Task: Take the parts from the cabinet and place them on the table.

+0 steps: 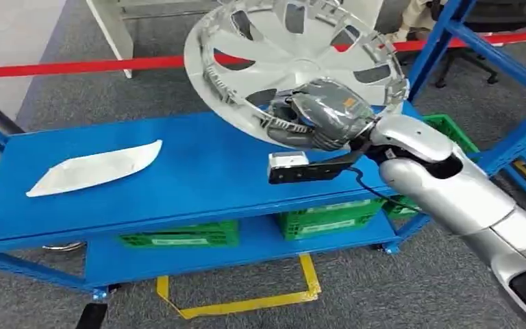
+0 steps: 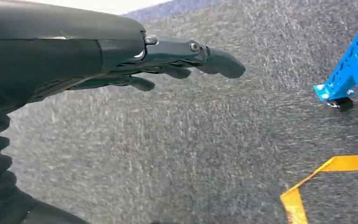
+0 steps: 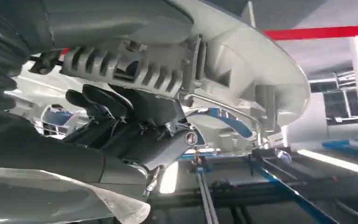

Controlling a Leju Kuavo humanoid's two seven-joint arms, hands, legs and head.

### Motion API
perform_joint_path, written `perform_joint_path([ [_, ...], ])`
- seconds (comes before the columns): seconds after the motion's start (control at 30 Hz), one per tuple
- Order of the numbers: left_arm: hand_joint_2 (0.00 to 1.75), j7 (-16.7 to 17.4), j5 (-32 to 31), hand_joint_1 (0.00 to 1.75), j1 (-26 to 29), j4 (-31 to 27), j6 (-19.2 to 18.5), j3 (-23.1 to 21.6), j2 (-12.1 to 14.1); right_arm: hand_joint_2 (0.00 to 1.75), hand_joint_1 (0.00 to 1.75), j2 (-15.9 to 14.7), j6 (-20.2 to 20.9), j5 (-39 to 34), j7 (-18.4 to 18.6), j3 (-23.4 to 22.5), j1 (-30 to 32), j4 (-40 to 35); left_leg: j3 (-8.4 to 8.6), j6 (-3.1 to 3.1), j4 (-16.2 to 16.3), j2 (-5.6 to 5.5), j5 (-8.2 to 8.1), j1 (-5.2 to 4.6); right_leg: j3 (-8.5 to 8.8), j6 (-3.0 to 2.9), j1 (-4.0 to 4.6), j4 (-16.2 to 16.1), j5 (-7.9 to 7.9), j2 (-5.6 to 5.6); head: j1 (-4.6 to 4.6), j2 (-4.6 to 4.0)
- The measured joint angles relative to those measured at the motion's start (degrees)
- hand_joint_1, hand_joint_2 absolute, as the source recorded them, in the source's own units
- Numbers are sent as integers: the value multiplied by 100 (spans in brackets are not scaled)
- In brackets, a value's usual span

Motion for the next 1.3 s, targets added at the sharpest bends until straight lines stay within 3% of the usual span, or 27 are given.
perform_joint_path([
  [0.07,175,15,7,0,0,0,46,0,-2,175,175,37,7,-2,48,7,-33,-48,-21,-61,70,1,-94,12,38,-81,-43,-51,38,-4,0,-2],
  [0.1,175,17,20,0,1,0,77,0,-18,175,175,61,29,-18,74,15,-78,-63,-98,-93,280,1,-253,12,46,-116,-43,-52,36,-2,-24,-2],
  [0.17,175,66,70,0,-7,0,149,0,-15,175,175,107,94,-48,98,66,-173,-70,-478,-140,1185,1,-690,35,50,-132,-35,-50,33,3,-28,-2],
  [0.2,175,100,102,0,-5,0,192,4,-15,175,175,135,114,-50,103,94,-203,-72,-655,-146,1582,1,-843,35,51,-142,-27,-46,39,5,-33,-2],
  [0.23,175,129,109,0,-6,0,219,7,-17,175,175,160,118,-52,125,105,-214,-72,-748,-142,1785,1,-882,35,54,-142,-22,-45,40,11,-39,-2],
  [0.3,175,133,120,0,-8,0,251,7,-22,175,175,192,107,-68,157,111,-244,-85,-589,-112,1437,1,-574,35,63,-142,-14,-42,40,18,-39,0],
  [0.37,175,135,136,0,-13,0,291,7,-22,175,175,205,101,-85,179,111,-305,-100,-119,-68,430,-1,-64,34,76,-137,-13,-37,36,19,-37,0],
  [0.4,175,135,149,0,-17,0,304,11,-20,175,175,208,92,-92,181,114,-332,-103,42,-63,134,-18,-60,17,56,-120,4,-38,39,20,-33,-2],
  [0.53,175,135,201,0,-15,0,339,17,-22,175,175,205,87,-105,186,146,-349,-107,10,24,28,-10,-4,-24,-5,4,-8,-43,110,36,-31,-2],
  [0.57,175,138,210,0,-21,0,347,22,-24,175,175,205,85,-107,186,144,-350,-105,24,98,-44,13,53,22,-56,26,-15,-5,26,35,-31,-2],
  [0.6,175,138,210,0,-28,0,352,22,-24,175,175,205,85,-114,186,144,-354,-105,7,130,-49,21,78,10,-128,39,-7,137,-164,28,-17,-2],
  [0.67,175,138,210,0,-34,0,365,22,-22,175,175,205,74,-116,186,151,-349,-103,-61,181,-45,25,124,6,-411,73,-10,977,-676,25,-9,-2],
  [0.73,175,138,219,0,-34,0,376,24,-13,175,175,205,72,-116,186,179,-335,-98,-142,186,-42,29,186,-4,-654,97,-9,1705,-985,23,-9,-2],
  [0.77,175,138,223,0,-34,0,376,24,-15,175,175,205,72,-116,188,190,-324,-98,-187,183,-42,29,222,-6,-596,97,-9,1703,-930,23,-11,-2],
  [0.8,175,138,229,0,-34,0,376,26,-20,175,175,205,70,-116,186,192,-321,-98,-228,183,-41,29,260,-7,-396,90,-8,1419,-765,23,-6,-2],
  [0.87,175,146,240,0,-30,0,382,33,-30,175,175,205,66,-122,190,192,-329,-98,-289,158,-40,25,324,-7,260,49,-6,382,-380,17,-4,-2],
  [0.9,175,159,243,0,-30,0,385,39,-37,175,175,205,57,-125,195,190,-338,-98,-308,133,-32,23,356,-6,524,28,2,-94,-424,-8,-9,-2],
  [0.93,175,162,249,0,-30,0,389,55,-39,175,175,205,48,-133,195,190,-340,-100,-342,90,-39,22,406,-16,622,43,29,-149,-390,-2,-26,0],
  [1.0,175,164,260,0,-29,0,395,68,-39,175,175,201,44,-140,201,188,-350,-94,-350,19,-44,22,481,6,563,10,57,-136,-352,11,9,0],
  [1.03,175,164,264,0,-23,0,398,70,-48,175,175,201,44,-140,203,190,-347,-92,-351,-23,-79,21,531,13,539,-44,67,-135,-313,12,0,-2],
  [1.07,175,164,269,0,-19,0,402,77,-42,175,175,201,39,-140,203,190,-349,-90,-378,-58,-80,15,545,-4,462,-95,9,-220,-219,-8,9,-2],
  [1.1,175,164,273,0,-18,0,404,83,-39,175,175,203,33,-140,205,192,-358,-87,-429,-85,18,14,332,14,473,-146,4,-230,-146,-27,-11,-2],
  [1.13,175,164,273,0,-16,0,404,87,-48,175,175,205,26,-140,201,192,-366,-90,-511,-113,309,13,-22,27,402,-206,5,-234,-88,-32,-28,-2],
  [1.2,175,164,273,0,-18,0,406,96,-52,175,175,205,24,-140,199,197,-362,-87,-692,-166,1180,14,-626,60,266,-198,16,-226,26,-33,-31,-2],
  [1.23,175,164,273,0,-20,0,409,98,-52,175,175,205,24,-140,201,201,-360,-83,-741,-183,1549,14,-766,61,192,-189,18,-218,75,-33,-33,-2],
  [1.27,175,164,273,0,-19,0,417,100,-52,175,175,205,24,-140,201,214,-355,-79,-707,-193,1696,14,-743,61,120,-175,18,-203,121,-32,-35,-2],
  [1.3,175,166,273,0,-18,0,420,103,-52,175,175,203,24,-140,201,221,-349,-72,-553,-198,1616,14,-596,64,38,-165,16,-183,168,-32,-33,-2],
])
